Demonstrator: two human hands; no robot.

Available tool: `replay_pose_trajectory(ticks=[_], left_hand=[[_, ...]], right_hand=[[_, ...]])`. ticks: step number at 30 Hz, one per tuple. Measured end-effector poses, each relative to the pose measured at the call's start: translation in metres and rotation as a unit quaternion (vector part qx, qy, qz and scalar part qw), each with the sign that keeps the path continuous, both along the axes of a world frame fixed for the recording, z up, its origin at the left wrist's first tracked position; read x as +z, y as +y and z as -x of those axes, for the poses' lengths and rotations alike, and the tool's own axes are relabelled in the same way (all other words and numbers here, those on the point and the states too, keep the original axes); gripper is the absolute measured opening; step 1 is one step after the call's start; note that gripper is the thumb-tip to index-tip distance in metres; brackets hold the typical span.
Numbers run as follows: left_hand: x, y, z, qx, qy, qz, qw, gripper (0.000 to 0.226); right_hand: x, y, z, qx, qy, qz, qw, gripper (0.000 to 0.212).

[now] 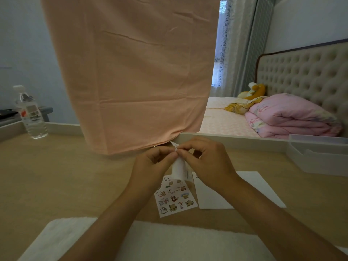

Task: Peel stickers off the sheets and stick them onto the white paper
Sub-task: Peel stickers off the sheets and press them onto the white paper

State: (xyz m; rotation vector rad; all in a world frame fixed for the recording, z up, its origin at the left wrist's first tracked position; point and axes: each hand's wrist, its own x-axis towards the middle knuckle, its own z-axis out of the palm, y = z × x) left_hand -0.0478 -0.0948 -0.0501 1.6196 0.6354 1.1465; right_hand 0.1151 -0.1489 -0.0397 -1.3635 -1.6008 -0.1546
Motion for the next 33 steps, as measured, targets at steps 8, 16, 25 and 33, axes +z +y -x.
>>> replay_pose_trajectory(ticks=[8,16,25,33], left_hand=[[0.001,-0.001,0.0,0.04,0.03,-0.053,0.997,0.009],[0.001,-0.003,-0.002,-0.016,-0.019,0.066,0.997,0.019],[0.0,-0.002,-0.003,-0.007,-0.005,0.027,1.0,0.018],[-0.003,0.001,-0.002,0.05,0.023,-0.067,0.996,0.013]], right_hand=[[0.003,-0.002,0.004,0.016,0.068,0.023,0.997,0.008],[0.003,-0.003,0.006,-0.003,0.004,0.017,1.0,0.01],[0.007,-0.006,0.012,0.013,0.114,0.07,0.991,0.008],[0.011,-0.007,0.013,0.071,0.244,0.108,0.961,0.009]])
